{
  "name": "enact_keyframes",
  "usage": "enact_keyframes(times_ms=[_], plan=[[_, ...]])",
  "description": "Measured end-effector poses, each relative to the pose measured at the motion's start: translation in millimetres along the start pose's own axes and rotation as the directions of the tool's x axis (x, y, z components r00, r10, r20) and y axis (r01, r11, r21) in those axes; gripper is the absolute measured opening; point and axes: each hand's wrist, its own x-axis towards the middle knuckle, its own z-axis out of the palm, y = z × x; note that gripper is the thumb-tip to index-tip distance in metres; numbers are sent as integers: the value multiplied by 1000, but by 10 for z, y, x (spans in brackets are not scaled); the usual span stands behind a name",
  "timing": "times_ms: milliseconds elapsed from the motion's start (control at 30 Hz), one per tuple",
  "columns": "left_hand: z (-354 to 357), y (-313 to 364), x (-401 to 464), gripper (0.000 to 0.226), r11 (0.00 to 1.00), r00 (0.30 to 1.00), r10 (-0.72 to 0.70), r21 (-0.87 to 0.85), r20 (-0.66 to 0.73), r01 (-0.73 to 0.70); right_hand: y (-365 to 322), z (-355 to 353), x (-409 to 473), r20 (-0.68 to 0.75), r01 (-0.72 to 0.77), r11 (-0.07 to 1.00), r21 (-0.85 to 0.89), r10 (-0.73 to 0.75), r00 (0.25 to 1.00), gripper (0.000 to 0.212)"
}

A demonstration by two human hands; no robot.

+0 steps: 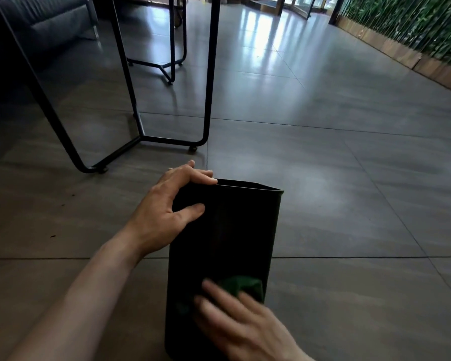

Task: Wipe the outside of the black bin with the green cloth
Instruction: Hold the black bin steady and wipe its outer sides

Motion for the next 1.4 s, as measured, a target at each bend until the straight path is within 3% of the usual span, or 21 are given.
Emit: enact_keyframes(times_ms=[33, 100, 200, 267, 333, 433, 500, 567, 600, 667, 733, 800, 867, 967, 1033, 1067, 1100, 1167, 1267, 1333, 1400], plan=[[7, 7, -4, 49, 1000, 1000, 2, -1, 8, -2, -20, -11, -89, 35, 19, 1000, -19, -18, 999, 36], [11, 13, -8, 47, 1000, 1000, 5, 7, 1, -5, 117, -111, -71, -41, -53, 998, 26, 54, 998, 38], [21, 22, 17, 46, 1000, 1000, 14, 6, 7, -14, 533, -330, 312, -190, -350, 907, 235, 396, 898, 48], [27, 25, 21, 44, 999, 999, 31, 9, 6, -31, 707, -419, 608, -226, -424, 867, 262, 483, 846, 57], [27, 27, 28, 47, 999, 999, 38, 11, 1, -38, 652, -375, 693, -229, -381, 891, 246, 436, 870, 55], [15, 29, 16, 52, 999, 999, 31, -19, 13, -31, 236, -79, 363, -171, -166, 975, 149, 191, 967, 34], [-2, 31, -7, 49, 999, 999, 24, -38, 28, -23, -27, 37, 35, -4, -10, 999, 51, 10, 1000, 34], [-5, 35, -25, 49, 999, 999, 25, -46, 40, -24, -26, 8, -155, 89, 49, 999, -10, -48, 995, 39], [-11, 32, -22, 48, 999, 999, 24, -40, 32, -23, 61, -46, -155, 39, 24, 1000, 0, -24, 999, 37], [-22, 25, -12, 48, 999, 1000, 12, -32, 21, -11, 305, -203, -1, -126, -177, 976, 129, 193, 973, 37], [-5, 41, 13, 48, 999, 999, 27, -34, 31, -26, 575, -361, 292, -226, -389, 889, 243, 442, 868, 45], [11, 54, 22, 48, 999, 998, 42, -27, 36, -41, 706, -432, 548, -250, -454, 851, 265, 515, 820, 51], [12, 41, 26, 49, 999, 999, 45, -12, 26, -45, 600, -351, 565, -245, -382, 894, 236, 435, 867, 41], [-7, 34, 9, 47, 999, 999, 26, -39, 29, -25, 154, -78, 147, -102, -104, 992, 77, 111, 989, 37], [-5, 46, -4, 42, 998, 999, 26, -55, 45, -24, 23, -29, -152, 65, 45, 998, -35, -43, 997, 39], [-1, 44, -6, 42, 998, 999, 27, -50, 45, -24, 55, -51, -224, 72, 58, 998, -40, -55, 996, 39], [-4, 35, 3, 43, 999, 999, 23, -41, 37, -21, 137, -85, -227, 16, 18, 1000, -12, -17, 1000, 39], [-3, 25, 19, 46, 999, 999, 8, -33, 33, -7, 375, -218, -87, -129, -190, 971, 145, 208, 970, 38], [13, 36, 35, 48, 999, 998, 28, -34, 62, -26, 756, -419, 368, -238, -428, 861, 275, 492, 837, 58], [23, 29, 43, 47, 999, 998, 41, -21, 57, -40, 765, -424, 543, -254, -420, 867, 267, 484, 838, 52], [22, 20, 43, 47, 998, 997, 54, -14, 53, -53, 551, -283, 471, -221, -301, 930, 211, 345, 912, 36]])
